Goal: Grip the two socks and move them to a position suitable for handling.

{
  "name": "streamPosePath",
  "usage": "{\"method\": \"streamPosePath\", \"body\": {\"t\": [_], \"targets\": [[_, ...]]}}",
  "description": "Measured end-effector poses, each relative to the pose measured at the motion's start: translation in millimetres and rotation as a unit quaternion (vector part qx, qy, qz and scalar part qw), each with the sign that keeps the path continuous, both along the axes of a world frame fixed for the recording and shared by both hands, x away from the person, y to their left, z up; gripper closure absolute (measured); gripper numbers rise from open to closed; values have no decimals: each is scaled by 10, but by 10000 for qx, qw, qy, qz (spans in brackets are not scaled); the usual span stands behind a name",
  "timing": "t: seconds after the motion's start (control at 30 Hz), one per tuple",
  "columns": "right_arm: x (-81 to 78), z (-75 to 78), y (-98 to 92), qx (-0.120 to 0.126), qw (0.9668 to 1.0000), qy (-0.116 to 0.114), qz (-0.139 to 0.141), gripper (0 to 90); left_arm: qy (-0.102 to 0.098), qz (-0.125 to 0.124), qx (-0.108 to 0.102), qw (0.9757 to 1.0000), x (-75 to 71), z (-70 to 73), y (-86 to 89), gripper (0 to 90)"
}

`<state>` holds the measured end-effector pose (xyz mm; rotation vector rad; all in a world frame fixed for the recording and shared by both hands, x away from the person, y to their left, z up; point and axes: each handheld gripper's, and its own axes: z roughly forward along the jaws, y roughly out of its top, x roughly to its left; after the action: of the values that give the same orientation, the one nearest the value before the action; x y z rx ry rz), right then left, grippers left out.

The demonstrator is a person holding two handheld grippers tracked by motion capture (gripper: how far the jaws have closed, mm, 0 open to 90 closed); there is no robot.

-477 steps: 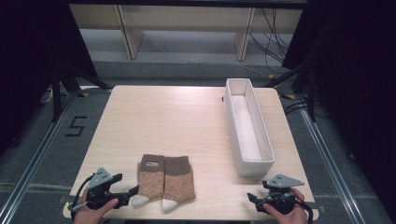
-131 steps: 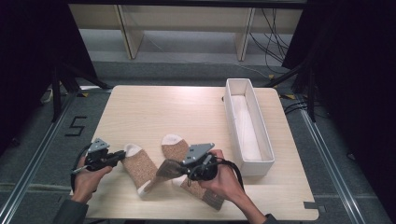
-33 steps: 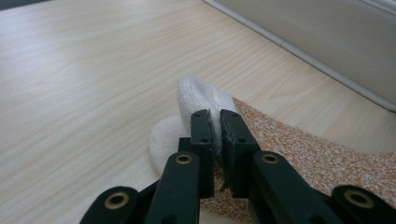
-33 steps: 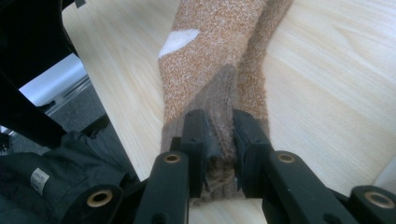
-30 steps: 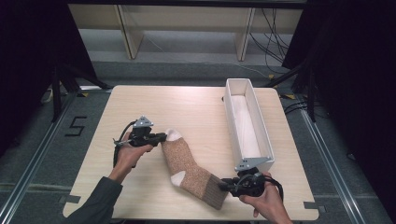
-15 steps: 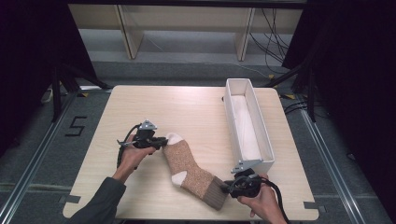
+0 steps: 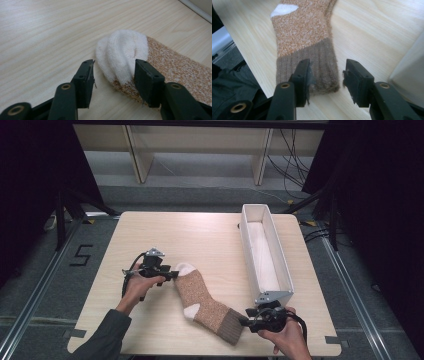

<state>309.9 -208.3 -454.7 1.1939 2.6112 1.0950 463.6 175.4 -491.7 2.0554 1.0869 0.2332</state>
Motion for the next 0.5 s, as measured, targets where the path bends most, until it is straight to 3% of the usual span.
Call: {"method": "streamPosePath", "body": {"t": [0.07,0.17,0.2,0.27,0.3,0.37,0.5], "targets": [[-9,2,-10,26,10000,-8,-31,537,4,7,43,10000,28,7,9,470],[-3,-9,-29,-16,10000,-51,-32,523,38,130,-99,9999,55,13,6,427],[-20,-11,-14,7,9999,100,-92,517,24,85,-57,9999,66,17,17,425],[-9,-30,-7,48,10000,-13,-76,508,56,119,-66,9999,82,9,22,408],[-19,-27,4,49,9999,109,-122,504,119,106,-53,9999,92,6,27,401],[2,-35,-8,-6,10000,-23,-13,494,165,156,-88,9997,105,-11,23,386],[1,-33,-10,-49,10000,18,-60,486,246,136,-85,9996,121,-2,5,369]]}}
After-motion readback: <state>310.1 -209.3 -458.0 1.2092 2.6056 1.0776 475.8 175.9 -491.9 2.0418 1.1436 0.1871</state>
